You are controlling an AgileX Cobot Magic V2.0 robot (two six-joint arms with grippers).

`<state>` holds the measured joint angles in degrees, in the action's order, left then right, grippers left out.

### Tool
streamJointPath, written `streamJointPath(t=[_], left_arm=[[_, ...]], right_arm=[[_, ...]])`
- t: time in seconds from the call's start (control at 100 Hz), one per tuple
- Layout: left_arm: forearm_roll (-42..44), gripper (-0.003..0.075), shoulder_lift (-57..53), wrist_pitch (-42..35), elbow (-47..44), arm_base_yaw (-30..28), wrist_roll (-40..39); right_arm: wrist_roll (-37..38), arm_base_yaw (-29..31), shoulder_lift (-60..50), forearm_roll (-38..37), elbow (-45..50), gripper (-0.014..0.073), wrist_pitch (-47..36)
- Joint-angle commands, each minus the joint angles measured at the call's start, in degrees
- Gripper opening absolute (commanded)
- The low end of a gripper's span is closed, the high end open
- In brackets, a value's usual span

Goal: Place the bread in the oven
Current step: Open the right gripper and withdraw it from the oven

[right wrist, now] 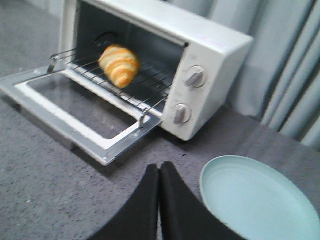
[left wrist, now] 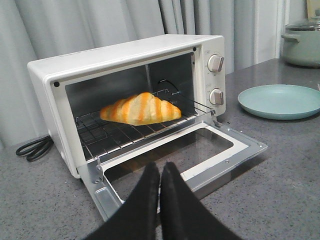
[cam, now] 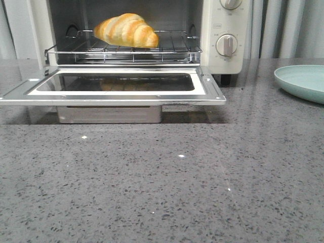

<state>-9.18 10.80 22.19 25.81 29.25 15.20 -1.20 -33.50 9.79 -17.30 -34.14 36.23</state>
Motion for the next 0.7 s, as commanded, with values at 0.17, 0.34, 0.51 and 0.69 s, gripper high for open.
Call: streamJointPath(t=[0.17, 0.34, 0.51, 0.69], left_arm=[[-0.96, -0.0021, 0.61, -4.72, 1.4, 0.31, -0.43], [-1.27, -0.0021, 0.61, -4.72, 1.4, 0.31, -0.43], [-1.27, -0.0021, 0.61, -4.72, 1.4, 0.31, -0.43], [-1.27, -0.0021, 0.61, -4.72, 1.4, 0.31, -0.43]], right_arm=[[2.41, 1.1, -11.35, -5.97, 2.19, -0.0048, -4.53], [2.41, 1.1, -10.83, -4.21, 2.3, -0.0048, -3.93], [2.41, 1.1, -10.83, -4.21, 2.3, -0.0048, -3.63], [2.41, 1.1, -10.83, -4.21, 2.3, -0.0048, -3.63]])
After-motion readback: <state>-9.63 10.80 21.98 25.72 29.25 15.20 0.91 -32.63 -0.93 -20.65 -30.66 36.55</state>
